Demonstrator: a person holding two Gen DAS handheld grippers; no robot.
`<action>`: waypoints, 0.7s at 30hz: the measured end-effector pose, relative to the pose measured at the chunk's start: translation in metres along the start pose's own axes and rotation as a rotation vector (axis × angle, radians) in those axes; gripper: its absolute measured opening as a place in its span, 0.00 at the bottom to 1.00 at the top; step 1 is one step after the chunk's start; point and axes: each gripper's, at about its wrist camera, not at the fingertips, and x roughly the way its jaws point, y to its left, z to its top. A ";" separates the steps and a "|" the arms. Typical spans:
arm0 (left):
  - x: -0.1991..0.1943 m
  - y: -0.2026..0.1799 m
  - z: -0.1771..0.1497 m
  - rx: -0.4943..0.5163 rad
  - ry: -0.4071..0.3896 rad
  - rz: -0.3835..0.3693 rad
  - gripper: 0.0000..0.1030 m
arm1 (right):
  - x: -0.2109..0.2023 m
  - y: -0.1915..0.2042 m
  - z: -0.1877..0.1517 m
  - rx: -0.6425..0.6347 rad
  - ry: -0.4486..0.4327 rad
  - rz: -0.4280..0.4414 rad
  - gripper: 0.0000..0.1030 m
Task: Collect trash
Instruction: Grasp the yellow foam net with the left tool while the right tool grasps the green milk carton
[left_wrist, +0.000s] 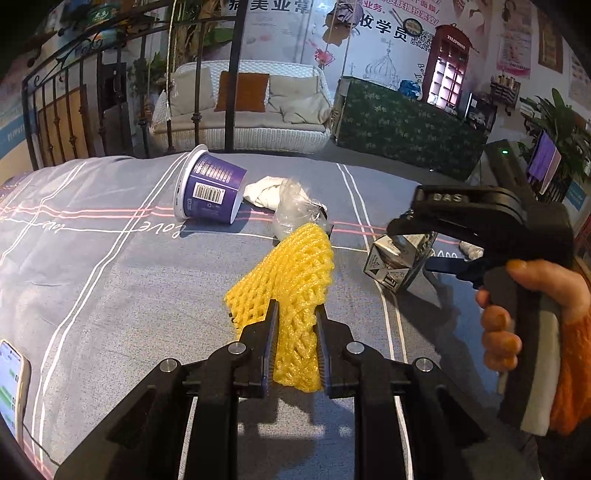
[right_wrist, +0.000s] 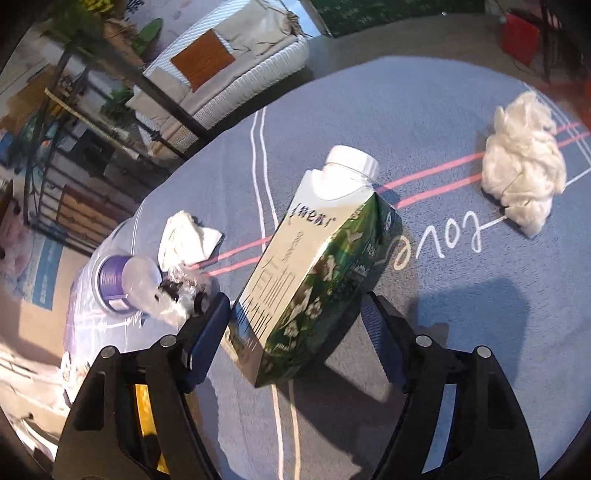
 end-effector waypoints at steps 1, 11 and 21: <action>0.000 -0.001 0.000 0.005 0.000 0.001 0.18 | 0.004 0.000 0.002 0.018 0.009 0.006 0.72; 0.001 -0.012 -0.007 0.034 0.006 0.001 0.18 | 0.022 0.011 0.002 0.051 0.016 0.040 0.61; 0.002 -0.021 -0.006 0.055 0.010 -0.005 0.18 | -0.009 0.022 -0.017 -0.140 -0.043 0.069 0.48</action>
